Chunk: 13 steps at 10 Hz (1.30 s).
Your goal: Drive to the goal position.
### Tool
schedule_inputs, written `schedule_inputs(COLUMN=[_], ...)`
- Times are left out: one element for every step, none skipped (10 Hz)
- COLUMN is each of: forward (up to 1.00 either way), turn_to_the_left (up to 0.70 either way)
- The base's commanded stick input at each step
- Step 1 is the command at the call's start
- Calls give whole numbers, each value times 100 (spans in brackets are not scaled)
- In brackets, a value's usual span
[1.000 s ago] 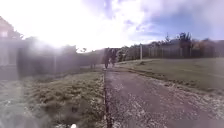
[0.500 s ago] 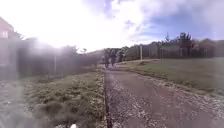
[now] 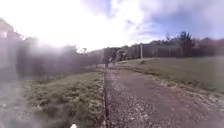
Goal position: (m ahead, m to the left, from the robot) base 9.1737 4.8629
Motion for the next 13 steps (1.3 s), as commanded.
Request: schedule_inputs(forward=[61, 66, 70, 70, 70, 70, 70, 70, 70, 70, 70, 70, 70], turn_to_the_left=[0, 0, 0, 0, 0, 0, 0, 0, 0, 0, 0, 0, 0])
